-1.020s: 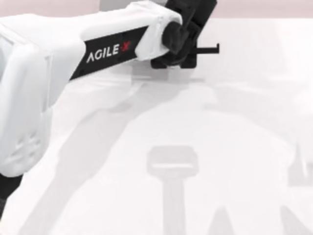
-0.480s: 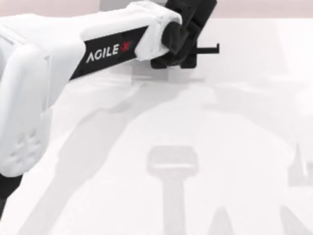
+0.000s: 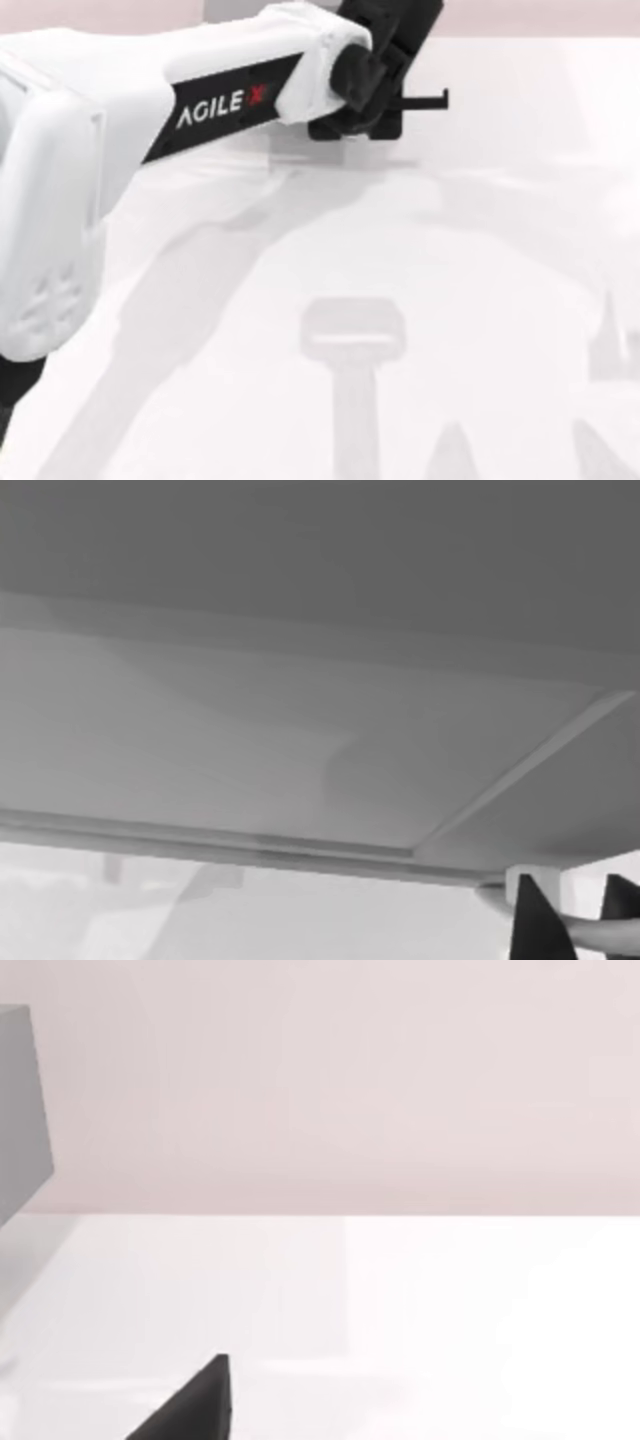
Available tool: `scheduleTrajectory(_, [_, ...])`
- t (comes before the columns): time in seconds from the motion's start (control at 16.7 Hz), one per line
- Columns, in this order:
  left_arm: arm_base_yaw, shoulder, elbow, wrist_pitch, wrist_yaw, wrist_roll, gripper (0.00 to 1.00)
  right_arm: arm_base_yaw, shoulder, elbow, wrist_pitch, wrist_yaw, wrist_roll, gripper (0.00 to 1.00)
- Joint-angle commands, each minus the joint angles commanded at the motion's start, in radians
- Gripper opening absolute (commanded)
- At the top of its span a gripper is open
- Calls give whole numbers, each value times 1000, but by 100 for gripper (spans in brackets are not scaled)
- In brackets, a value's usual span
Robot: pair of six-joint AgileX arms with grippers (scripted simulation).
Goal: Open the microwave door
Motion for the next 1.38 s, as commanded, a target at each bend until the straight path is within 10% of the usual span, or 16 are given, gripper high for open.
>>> scheduleTrajectory(1.38, [5, -48, -83, 52, 34, 50, 0, 0, 0, 0, 0, 0, 0, 100])
